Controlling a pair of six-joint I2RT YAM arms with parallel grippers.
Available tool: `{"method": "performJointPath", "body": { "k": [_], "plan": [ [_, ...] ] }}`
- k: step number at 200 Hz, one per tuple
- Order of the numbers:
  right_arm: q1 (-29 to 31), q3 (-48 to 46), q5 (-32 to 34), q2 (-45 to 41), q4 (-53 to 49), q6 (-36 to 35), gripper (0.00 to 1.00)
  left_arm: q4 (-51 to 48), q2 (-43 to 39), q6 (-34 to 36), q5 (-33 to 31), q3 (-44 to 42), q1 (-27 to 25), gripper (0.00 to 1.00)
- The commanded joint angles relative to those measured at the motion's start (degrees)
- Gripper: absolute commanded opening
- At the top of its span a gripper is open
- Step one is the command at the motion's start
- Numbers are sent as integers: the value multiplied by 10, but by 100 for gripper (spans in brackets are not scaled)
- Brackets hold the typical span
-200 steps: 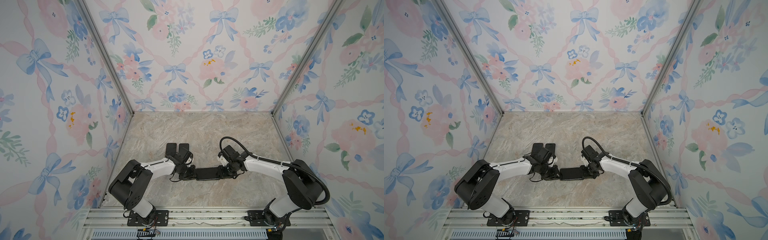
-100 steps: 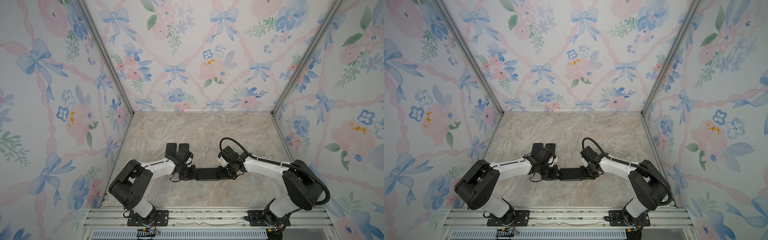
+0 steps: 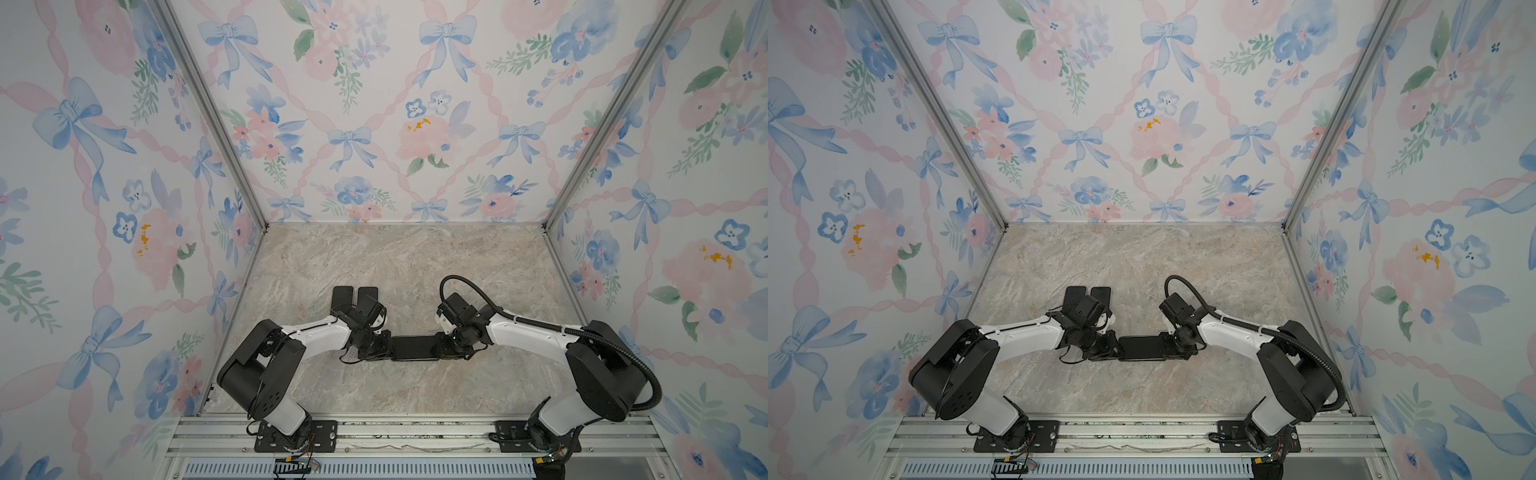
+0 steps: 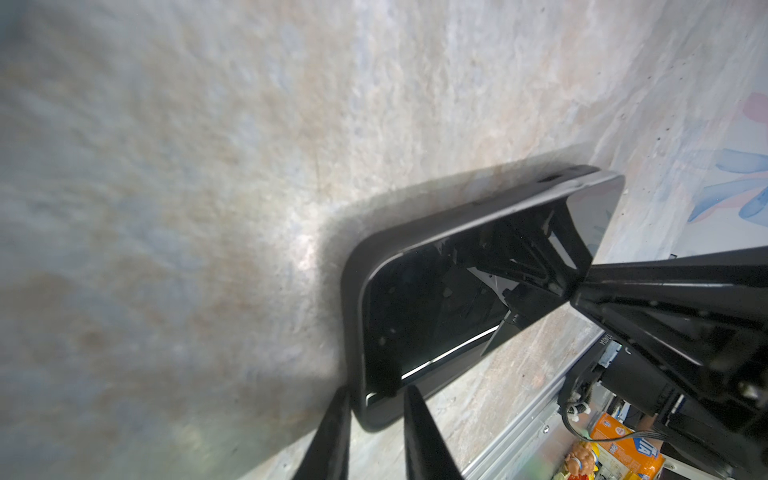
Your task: Put the phone into the phone case
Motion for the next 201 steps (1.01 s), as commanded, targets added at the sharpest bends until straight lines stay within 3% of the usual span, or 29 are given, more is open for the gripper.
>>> {"method": "performJointPath", "body": {
  "k": [1,130,201],
  "plan": [
    [38,-8,-53,40,70,2,14,24,6,-3,23,5,-12,24],
    [39,8,-17,74,46,-25,11,24,2,-2,24,5,-12,24],
    [63,19,57,82,6,-58,12,24,-1,-1,22,3,-11,24]
  ]
}}
